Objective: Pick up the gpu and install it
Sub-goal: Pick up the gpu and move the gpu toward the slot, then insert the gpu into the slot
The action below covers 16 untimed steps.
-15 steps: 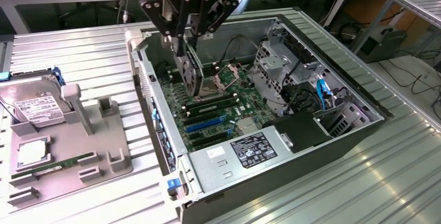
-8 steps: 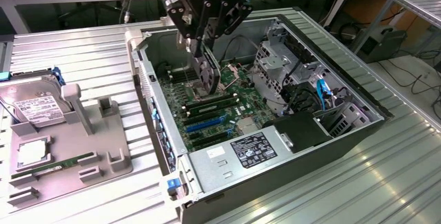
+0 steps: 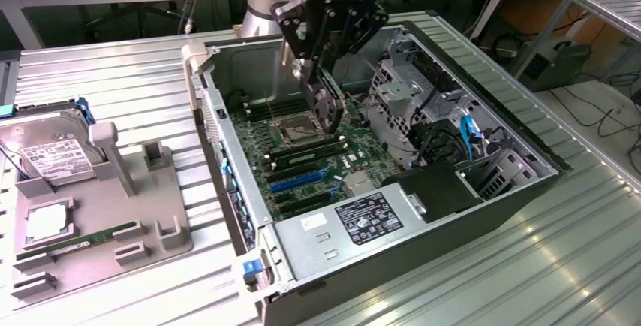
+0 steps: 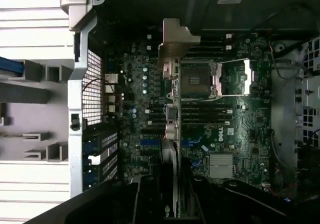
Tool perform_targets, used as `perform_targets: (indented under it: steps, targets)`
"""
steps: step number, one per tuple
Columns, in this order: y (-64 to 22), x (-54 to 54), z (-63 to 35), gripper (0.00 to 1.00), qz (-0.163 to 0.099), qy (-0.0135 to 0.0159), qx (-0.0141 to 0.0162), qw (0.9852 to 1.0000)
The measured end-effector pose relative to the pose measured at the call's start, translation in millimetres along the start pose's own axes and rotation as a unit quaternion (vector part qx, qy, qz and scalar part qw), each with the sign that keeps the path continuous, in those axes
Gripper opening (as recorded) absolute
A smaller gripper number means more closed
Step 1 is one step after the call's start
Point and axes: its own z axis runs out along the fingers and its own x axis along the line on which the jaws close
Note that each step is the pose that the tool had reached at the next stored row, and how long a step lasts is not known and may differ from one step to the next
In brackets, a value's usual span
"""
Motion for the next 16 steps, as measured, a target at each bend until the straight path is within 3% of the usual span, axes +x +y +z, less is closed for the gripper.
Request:
perform_targets:
  steps: [6, 16]
  targets:
    - [4.2, -38.6, 13.7, 0.26, 0.0, -0.0001, 0.0034, 1.0]
    - [4.2, -40.3, 15.2, 0.26, 0.0, 0.0, 0.0034, 1.0]
